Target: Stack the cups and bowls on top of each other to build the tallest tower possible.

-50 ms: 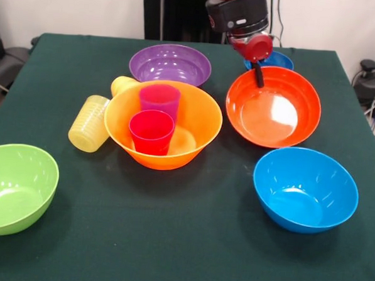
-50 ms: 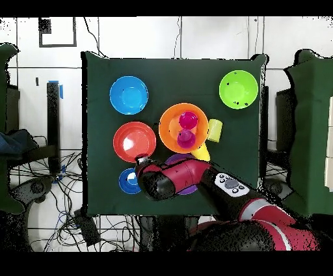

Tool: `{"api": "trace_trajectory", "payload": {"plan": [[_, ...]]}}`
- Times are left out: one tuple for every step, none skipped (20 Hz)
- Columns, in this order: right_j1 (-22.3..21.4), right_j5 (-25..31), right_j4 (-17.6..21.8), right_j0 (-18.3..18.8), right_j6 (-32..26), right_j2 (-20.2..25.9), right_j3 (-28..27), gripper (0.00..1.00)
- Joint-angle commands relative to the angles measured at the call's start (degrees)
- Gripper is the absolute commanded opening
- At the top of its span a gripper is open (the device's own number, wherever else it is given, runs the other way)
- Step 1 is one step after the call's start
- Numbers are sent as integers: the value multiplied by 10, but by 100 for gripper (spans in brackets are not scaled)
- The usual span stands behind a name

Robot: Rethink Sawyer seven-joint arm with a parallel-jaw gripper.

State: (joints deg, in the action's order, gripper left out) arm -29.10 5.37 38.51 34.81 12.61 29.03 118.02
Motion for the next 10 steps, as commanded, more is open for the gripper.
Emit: {"api": "trace_trajectory", "payload": {"plan": [[20,-49,7,-42,156,5,26,0],[20,-63,8,-56,165,-9,25,0],[14,-78,6,-73,173,-23,27,0],[9,-92,3,-91,182,-38,28,0],[2,-107,-4,-106,192,-50,35,0],[-3,-111,-8,-112,195,-54,39,0],[-15,-113,-16,-118,199,-57,48,0],[-23,-112,-21,-120,200,-56,54,0],[-41,-104,-29,-120,202,-50,65,0],[-52,-98,-35,-117,201,-44,72,0]]}}
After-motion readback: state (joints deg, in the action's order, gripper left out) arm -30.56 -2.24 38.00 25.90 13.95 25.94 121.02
